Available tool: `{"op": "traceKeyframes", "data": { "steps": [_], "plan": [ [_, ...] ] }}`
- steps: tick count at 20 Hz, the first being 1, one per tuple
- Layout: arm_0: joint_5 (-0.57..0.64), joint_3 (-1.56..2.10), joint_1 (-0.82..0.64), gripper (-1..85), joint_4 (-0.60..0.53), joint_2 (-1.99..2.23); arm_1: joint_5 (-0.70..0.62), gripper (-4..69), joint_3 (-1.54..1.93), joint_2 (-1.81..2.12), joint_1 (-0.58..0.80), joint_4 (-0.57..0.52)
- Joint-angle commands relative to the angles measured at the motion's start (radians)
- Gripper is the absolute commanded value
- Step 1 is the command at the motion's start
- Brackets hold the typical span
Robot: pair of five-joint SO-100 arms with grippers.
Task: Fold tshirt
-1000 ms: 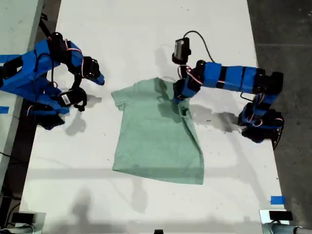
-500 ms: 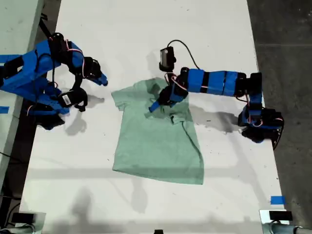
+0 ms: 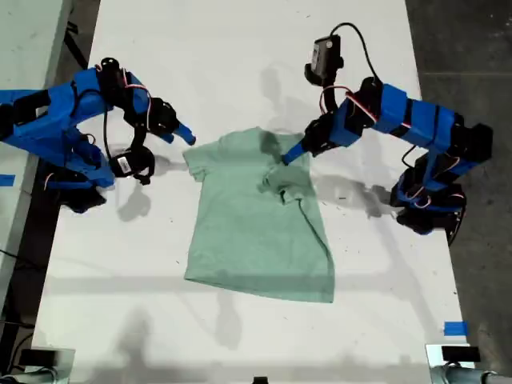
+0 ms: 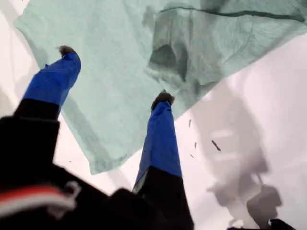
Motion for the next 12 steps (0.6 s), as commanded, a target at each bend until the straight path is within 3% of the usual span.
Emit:
{"op": "traceKeyframes", "data": {
  "steps": [1, 6, 12],
  "plan": [
    [-0.008, 0.031, -0.052, 22.3, -0.094, -0.037, 0.009, 31.9, 0.046, 0.117, 0.003, -0.034],
    [0.006, 0.163, -0.133, 23.6, -0.307, -0.219, 0.009, 31.2, 0.101, 0.196, -0.009, -0.043],
    [0.014, 0.063, -0.138, 24.4, -0.339, -0.540, 0.005, 31.0, 0.178, 0.279, -0.003, -0.063]
  ]
}}
